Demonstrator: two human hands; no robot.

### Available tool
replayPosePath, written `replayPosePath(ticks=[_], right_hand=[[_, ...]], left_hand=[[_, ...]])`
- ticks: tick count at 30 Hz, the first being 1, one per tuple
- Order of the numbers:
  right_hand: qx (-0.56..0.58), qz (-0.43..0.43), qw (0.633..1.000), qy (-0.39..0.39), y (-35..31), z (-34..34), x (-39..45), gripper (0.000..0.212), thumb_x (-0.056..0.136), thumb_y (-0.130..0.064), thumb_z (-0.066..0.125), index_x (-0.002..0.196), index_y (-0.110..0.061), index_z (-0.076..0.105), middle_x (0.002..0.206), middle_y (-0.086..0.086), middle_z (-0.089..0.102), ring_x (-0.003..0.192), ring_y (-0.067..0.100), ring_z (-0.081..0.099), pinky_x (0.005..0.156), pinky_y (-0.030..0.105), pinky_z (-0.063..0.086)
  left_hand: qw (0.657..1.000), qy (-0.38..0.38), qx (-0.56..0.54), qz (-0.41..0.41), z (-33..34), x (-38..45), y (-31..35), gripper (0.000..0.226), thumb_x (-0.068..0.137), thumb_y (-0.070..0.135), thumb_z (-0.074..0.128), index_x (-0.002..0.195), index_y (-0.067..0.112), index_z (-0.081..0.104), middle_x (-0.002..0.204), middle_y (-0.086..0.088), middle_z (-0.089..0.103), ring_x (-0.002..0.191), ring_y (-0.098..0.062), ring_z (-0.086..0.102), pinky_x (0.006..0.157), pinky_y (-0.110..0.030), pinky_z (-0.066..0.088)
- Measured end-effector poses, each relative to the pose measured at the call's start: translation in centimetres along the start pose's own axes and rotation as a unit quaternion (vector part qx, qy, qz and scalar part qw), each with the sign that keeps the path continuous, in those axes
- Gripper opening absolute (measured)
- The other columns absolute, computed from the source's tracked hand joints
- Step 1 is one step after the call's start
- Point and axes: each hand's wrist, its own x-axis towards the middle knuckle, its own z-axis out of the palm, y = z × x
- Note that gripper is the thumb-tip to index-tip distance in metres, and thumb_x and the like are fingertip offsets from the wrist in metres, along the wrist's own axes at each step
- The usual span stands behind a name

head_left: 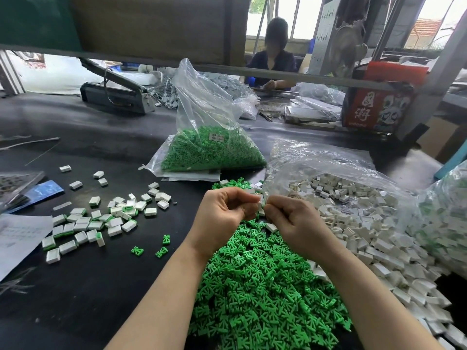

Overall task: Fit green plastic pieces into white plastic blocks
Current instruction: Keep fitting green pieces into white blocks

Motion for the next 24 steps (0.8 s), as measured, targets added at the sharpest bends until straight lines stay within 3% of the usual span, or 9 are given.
replayPosePath(ticks=[4,11,18,24], right_hand=[[-0.024,-0.019,0.999,-0.022,0.34,-0.28,0.02,0.026,0.096,-0.015,0.059,0.073,-0.005,0.055,0.057,-0.006,0.047,0.051,0.005,0.039,0.049,0.018,0.028],[-0.004,-0.011,0.999,-0.04,0.69,-0.72,0.08,0.026,0.096,-0.017,0.058,0.072,-0.008,0.055,0.054,-0.019,0.051,0.048,0.003,0.043,0.047,0.015,0.031],[0.069,0.03,0.996,-0.05,0.6,-0.42,0.01,0.027,0.098,-0.016,0.056,0.072,-0.008,0.055,0.054,-0.015,0.05,0.05,0.001,0.039,0.048,0.019,0.032],[-0.009,-0.01,1.0,-0.024,0.07,-0.32,0.15,0.022,0.1,-0.018,0.053,0.079,-0.012,0.055,0.059,-0.012,0.053,0.051,0.002,0.047,0.048,0.016,0.035]], left_hand=[[0.999,-0.024,0.027,-0.005,-0.24,-0.08,0.06,0.021,0.084,-0.01,0.069,0.086,0.009,0.075,0.074,0.002,0.074,0.069,-0.006,0.069,0.068,-0.016,0.053],[0.999,-0.037,0.018,-0.004,-0.21,-0.17,0.25,0.019,0.084,-0.011,0.067,0.087,0.007,0.073,0.072,0.004,0.074,0.067,-0.004,0.068,0.066,-0.015,0.052],[0.999,-0.037,0.026,0.012,-0.25,-0.16,0.39,0.019,0.084,-0.012,0.067,0.088,0.005,0.074,0.075,0.001,0.075,0.07,-0.006,0.069,0.068,-0.016,0.053],[0.999,-0.013,-0.018,-0.026,-0.36,0.08,0.22,0.017,0.084,-0.007,0.068,0.087,0.009,0.074,0.076,-0.005,0.074,0.067,-0.011,0.067,0.066,-0.019,0.053]])
